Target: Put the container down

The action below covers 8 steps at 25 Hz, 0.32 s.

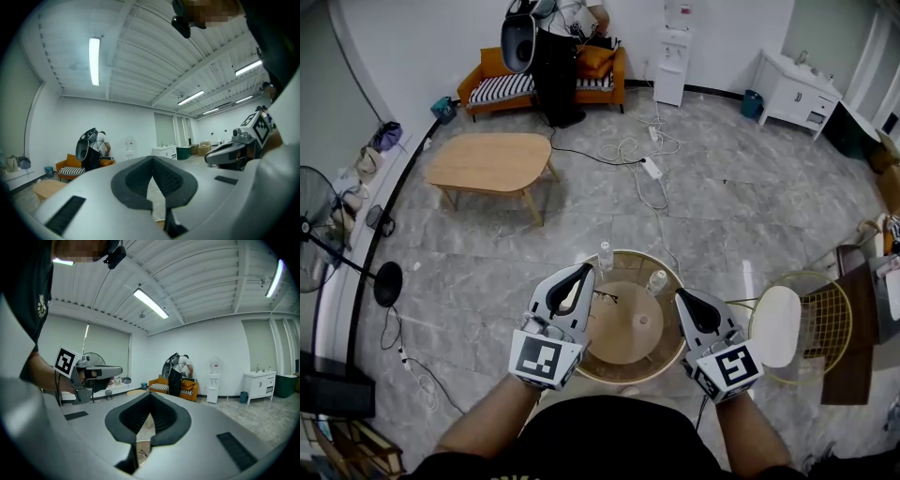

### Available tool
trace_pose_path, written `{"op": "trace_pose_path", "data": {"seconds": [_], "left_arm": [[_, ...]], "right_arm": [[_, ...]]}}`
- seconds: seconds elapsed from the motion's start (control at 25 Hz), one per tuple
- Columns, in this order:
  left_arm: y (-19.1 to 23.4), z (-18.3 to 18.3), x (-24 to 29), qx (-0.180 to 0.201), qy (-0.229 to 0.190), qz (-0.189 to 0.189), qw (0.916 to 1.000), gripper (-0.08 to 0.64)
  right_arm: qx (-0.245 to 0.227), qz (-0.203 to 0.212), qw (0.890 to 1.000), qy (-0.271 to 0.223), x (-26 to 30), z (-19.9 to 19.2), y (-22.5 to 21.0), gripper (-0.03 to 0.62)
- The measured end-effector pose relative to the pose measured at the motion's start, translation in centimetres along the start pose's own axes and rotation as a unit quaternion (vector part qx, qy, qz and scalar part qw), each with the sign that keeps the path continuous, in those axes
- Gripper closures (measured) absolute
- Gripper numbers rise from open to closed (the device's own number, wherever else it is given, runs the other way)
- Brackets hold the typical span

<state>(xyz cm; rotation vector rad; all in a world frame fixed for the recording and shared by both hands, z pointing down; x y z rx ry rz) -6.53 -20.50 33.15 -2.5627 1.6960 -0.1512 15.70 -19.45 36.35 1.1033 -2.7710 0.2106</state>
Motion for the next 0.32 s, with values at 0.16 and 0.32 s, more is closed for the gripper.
{"op": "trace_pose_path", "data": {"seconds": [0.16, 0.32], "left_arm": [[-0.2, -0.2, -1.2, 0.003, 0.005, 0.01, 0.9999, 0.545], [-0.1, 0.3, -2.2, 0.005, -0.003, 0.017, 0.9998, 0.545]], "right_arm": [[-0.005, 0.006, 1.0, -0.005, -0.3, -0.3, 0.5, 0.58], [-0.007, 0.009, 1.0, -0.008, -0.6, -0.1, 1.2, 0.58]]}}
Point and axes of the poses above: the fingertips, and each gripper's own axes: x forward along the fingers, y to its left, z out of its top, the point moved 7 cm from there along -x, backward along the fingers, and after that the axes turned 4 degrees about z, right-handed, at the moved point
